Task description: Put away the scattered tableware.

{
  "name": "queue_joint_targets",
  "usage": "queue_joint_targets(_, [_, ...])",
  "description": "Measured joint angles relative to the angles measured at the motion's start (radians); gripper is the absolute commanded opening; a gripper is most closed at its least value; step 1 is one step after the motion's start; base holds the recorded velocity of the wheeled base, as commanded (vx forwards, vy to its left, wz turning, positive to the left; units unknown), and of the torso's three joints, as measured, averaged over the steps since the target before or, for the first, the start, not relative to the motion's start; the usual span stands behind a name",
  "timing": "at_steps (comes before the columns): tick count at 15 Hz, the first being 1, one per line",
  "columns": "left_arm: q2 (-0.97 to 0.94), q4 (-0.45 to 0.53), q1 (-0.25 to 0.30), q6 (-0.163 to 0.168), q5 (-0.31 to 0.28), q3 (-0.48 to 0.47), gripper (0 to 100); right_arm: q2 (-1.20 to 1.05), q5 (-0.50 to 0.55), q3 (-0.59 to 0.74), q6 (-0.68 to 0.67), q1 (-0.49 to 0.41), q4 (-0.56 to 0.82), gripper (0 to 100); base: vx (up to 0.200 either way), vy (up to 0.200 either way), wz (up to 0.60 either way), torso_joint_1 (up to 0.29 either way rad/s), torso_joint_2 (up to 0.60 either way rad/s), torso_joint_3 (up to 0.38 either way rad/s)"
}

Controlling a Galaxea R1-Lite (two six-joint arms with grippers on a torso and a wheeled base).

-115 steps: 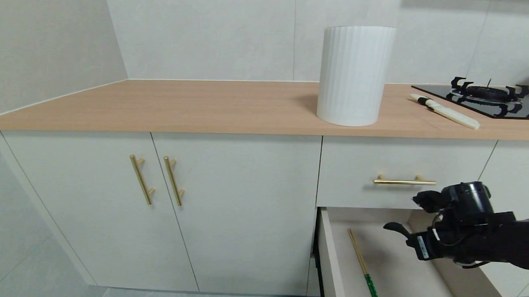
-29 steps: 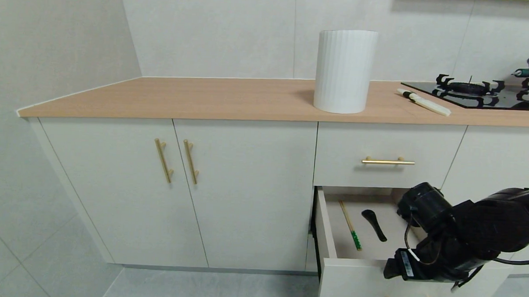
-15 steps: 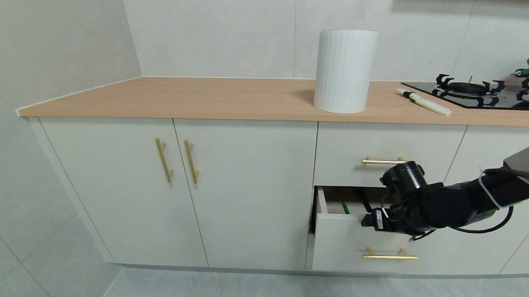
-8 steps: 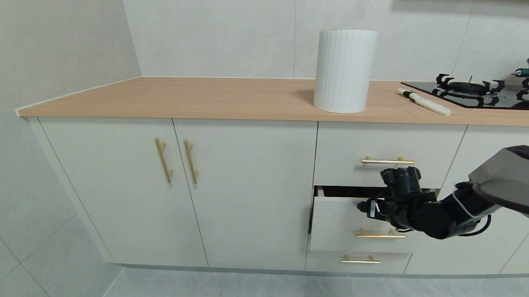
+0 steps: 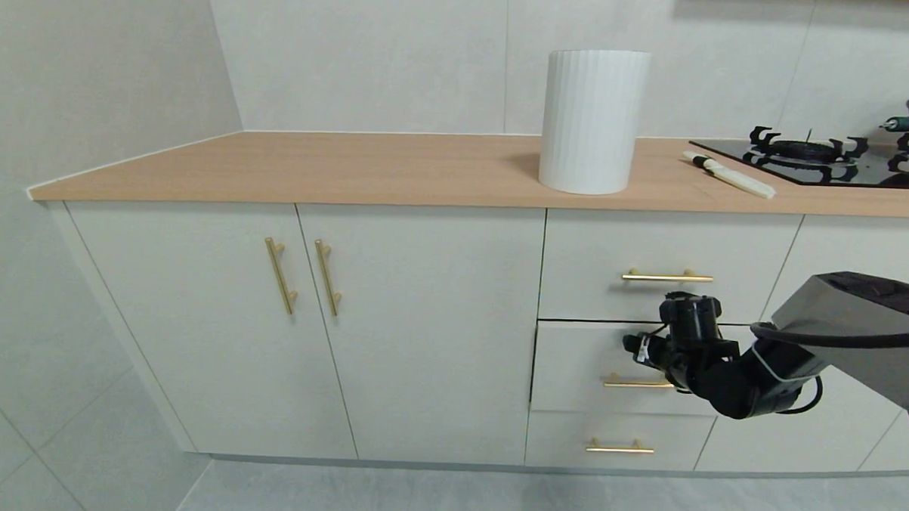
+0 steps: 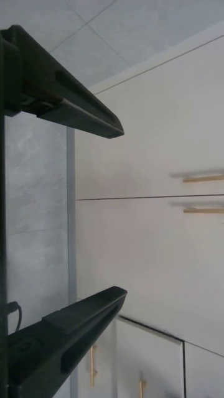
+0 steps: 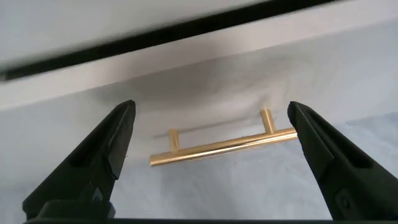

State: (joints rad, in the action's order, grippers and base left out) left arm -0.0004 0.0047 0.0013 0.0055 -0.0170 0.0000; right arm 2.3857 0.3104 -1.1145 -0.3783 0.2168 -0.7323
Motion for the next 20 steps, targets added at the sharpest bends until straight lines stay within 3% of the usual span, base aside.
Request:
queue_joint_targets(12, [0.000, 0.000, 0.000, 0.000, 0.000, 0.000, 100, 0.060, 0.018, -0.104, -0.076, -0.033, 0.008, 100, 0.000, 0.000, 0.00, 0.000, 0.00, 0.000])
queue_joint_targets(16, [0.000, 0.000, 0.000, -0.001, 0.000, 0.000, 100, -0.064, -0.025, 0.053, -0.068, -0.021, 0.003, 100, 0.000, 0.000, 0.00, 0.000, 0.00, 0.000])
queue_joint_targets(20, [0.000, 0.000, 0.000, -0.001, 0.000, 0.000, 100, -0.334, -0.036, 0.282, -0.033, -0.012, 0.004, 100, 0.000, 0.000, 0.00, 0.000, 0.00, 0.000])
